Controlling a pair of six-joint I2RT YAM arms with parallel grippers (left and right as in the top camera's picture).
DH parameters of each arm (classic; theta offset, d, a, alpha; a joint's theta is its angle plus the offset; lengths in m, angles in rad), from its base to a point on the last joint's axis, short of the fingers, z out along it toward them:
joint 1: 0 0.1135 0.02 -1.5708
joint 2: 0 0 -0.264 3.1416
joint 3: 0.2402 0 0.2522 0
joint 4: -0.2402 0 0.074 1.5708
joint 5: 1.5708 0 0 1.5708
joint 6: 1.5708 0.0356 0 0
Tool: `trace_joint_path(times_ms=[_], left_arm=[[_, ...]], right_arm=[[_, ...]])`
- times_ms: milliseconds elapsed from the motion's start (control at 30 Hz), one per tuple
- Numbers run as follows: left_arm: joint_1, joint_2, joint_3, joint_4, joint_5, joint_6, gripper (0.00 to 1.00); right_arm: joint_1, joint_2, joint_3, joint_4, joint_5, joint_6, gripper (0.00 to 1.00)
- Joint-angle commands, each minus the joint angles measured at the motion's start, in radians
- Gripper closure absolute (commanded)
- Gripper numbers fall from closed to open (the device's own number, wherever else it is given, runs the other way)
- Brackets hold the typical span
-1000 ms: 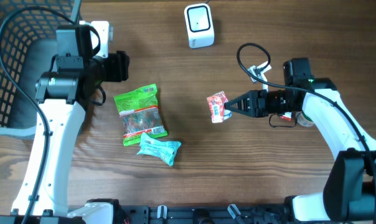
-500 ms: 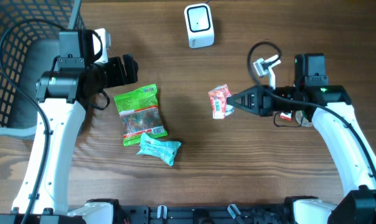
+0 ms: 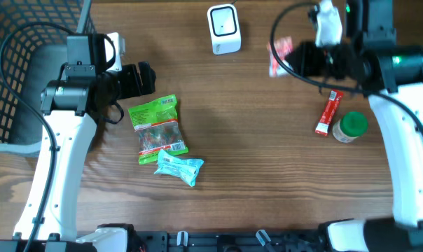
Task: Scan the item barcode
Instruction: 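Lift the orange packet to the white scanner with the right gripper, then place the orange packet on the table at the right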
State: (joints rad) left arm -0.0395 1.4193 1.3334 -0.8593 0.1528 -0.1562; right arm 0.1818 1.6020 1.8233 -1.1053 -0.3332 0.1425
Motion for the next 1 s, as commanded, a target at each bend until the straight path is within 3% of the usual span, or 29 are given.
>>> trace_joint_path(times_ms=[0,133,267,400,567,667,833,967], left_arm=[[-0.004,0.008,-0.002,0.002,0.011,-0.009,0.00],[-0.004,0.008,-0.002,0.002,0.011,-0.009,0.00],[-0.004,0.008,-0.002,0.002,0.011,-0.009,0.00],[-0.004,0.008,-0.002,0.002,0.011,-0.010,0.00],[-0.004,0.008,-0.002,0.002,0.011,-0.009,0.00],[-0.004,0.008,-0.002,0.002,0.011,-0.009,0.00],[-0.004,0.008,-0.002,0.002,0.011,-0.009,0.00],[-0.004,0.008,-0.002,0.002,0.011,-0.009,0.00]], right_arm=[[0.122,0.200,0.114,0.079,0.288,0.015,0.96],[0.235,0.422,0.114,0.313,0.574,0.008,0.96],[0.326,0.623,0.114,0.606,0.888,-0.177,0.96],[0.363,0.698,0.114,0.797,1.019,-0.274,0.96],[0.360,0.702,0.112,0.851,0.957,-0.249,0.96],[0.354,0.616,0.113,0.748,0.944,-0.154,0.96],[0.285,0.330,0.113,0.309,0.841,-0.043,0.96],[0.082,0.210,0.111,-0.193,0.417,-0.035,0.96]])
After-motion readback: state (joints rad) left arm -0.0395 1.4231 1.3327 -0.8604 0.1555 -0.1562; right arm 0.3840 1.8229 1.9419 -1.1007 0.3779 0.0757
